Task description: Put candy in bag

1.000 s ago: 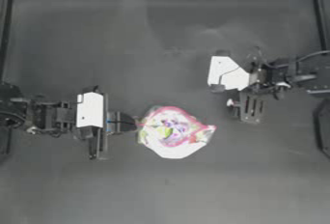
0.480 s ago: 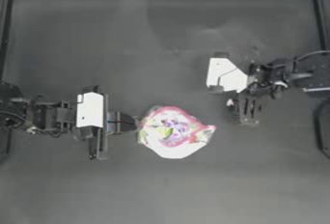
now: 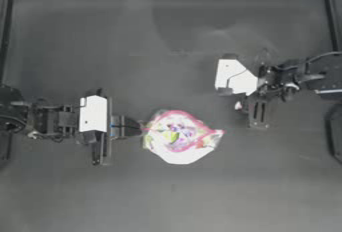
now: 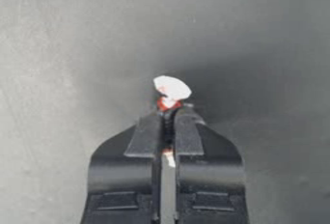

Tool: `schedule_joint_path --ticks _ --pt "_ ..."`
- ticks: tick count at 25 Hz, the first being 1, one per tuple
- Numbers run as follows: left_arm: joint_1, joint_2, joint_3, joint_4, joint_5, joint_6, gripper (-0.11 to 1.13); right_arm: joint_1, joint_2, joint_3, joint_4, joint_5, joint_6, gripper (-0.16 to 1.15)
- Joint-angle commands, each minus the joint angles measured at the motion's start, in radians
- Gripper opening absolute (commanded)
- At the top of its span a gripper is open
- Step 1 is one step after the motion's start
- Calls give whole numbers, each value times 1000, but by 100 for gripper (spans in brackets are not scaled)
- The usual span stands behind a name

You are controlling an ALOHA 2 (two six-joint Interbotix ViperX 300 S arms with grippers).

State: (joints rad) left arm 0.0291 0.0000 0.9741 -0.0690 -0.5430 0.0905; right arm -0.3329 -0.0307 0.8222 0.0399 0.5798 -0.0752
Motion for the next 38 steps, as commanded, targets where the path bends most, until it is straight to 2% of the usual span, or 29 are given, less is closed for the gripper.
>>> schedule_joint_path --ticks 1,11,18,28,38 --pt "2 -17 -17 2 -6 0 3 0 -40 -11 20 18 -2 23" --pt "0 -17 -15 2 -6 0 3 21 -215 -101 20 127 2 23" --pt "0 -15 -15 0 -6 0 3 81 -284 -198 21 198 8 22" --pt "0 -15 -18 0 -6 0 3 189 -238 -360 23 245 17 19" --pt "0 -17 -18 0 -6 0 3 273 -64 -508 21 245 9 19"
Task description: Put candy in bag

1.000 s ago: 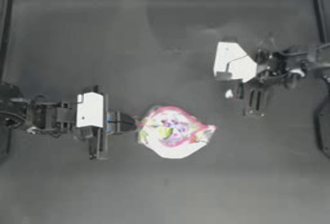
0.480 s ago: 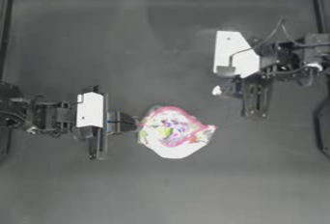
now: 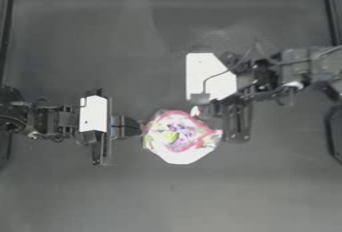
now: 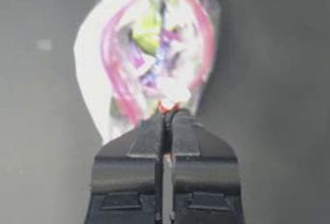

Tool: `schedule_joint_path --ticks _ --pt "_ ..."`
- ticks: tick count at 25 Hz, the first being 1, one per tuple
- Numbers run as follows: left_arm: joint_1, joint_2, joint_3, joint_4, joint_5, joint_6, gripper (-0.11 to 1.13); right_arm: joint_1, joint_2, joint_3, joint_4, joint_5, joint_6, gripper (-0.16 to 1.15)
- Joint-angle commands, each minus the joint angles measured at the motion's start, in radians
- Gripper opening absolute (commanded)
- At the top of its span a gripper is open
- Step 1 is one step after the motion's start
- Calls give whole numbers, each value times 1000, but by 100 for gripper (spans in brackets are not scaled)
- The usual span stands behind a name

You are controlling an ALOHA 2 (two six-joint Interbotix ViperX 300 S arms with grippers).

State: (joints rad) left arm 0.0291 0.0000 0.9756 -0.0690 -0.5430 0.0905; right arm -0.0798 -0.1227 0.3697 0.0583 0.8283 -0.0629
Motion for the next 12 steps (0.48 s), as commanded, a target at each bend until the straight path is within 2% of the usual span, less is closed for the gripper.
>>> schedule_joint_path --ticks 1,12 --pt "0 -15 -20 0 -6 0 3 26 43 -66 3 -5 -5 19" --pt "0 -17 -20 0 -6 0 3 44 175 -123 5 -44 -6 19"
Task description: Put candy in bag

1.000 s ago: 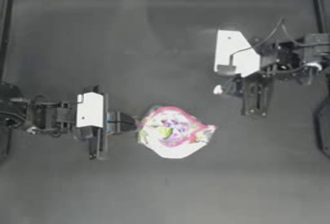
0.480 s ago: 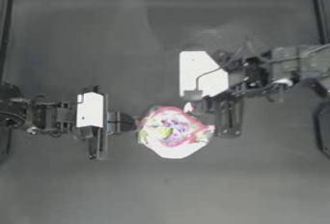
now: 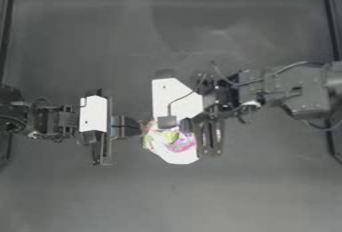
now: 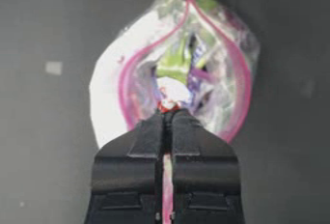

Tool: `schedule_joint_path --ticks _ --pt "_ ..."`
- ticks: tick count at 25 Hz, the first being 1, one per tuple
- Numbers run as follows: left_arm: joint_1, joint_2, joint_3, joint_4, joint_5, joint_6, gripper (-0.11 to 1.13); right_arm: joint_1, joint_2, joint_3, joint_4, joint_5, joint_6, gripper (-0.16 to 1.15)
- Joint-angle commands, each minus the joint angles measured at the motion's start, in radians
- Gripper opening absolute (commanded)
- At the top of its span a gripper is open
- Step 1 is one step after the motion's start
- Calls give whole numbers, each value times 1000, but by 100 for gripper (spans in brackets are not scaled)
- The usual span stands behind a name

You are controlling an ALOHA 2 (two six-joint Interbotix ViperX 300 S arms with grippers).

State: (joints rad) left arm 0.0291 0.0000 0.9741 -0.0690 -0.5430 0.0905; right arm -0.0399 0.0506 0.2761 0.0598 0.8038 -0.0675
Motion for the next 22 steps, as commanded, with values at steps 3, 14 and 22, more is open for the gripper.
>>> schedule_joint_path --ticks 3,14,22 --pt "0 -17 -18 2 -6 0 3 6 23 -32 15 -28 -3 20" --pt "-2 -18 -18 0 -6 0 3 6 55 -14 60 -72 -15 21" --pt "-5 -18 -18 0 -8 0 3 6 67 -11 61 -74 -15 37"
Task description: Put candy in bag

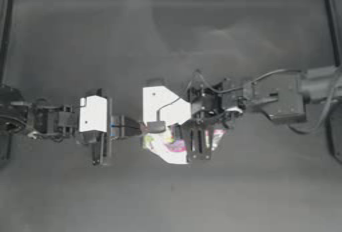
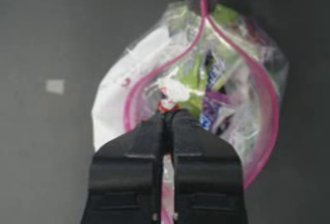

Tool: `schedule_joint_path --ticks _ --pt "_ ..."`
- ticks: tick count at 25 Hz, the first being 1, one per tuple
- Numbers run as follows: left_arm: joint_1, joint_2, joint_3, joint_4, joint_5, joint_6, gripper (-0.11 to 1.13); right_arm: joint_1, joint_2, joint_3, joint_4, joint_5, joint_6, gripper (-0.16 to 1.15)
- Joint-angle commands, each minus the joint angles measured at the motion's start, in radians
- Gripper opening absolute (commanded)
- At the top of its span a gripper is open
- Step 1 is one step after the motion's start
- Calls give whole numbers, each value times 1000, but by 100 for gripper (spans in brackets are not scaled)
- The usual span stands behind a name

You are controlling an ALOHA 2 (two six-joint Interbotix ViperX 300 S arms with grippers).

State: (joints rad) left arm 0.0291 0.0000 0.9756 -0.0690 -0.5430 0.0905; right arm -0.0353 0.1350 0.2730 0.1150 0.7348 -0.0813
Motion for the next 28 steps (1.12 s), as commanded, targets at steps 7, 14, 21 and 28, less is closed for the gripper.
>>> schedule_joint_path --ticks 7,14,21,28 --pt "-5 -18 -20 0 -6 0 3 -3 -12 -6 6 -5 -2 70" --pt "-5 -18 -20 0 -6 0 3 -8 -14 -6 6 -3 -3 89" --pt "-6 -20 -20 0 -8 0 3 -8 -84 -3 5 -6 -21 89" --pt "-17 -54 -21 2 -6 0 3 -28 -212 64 -2 -46 -17 89"
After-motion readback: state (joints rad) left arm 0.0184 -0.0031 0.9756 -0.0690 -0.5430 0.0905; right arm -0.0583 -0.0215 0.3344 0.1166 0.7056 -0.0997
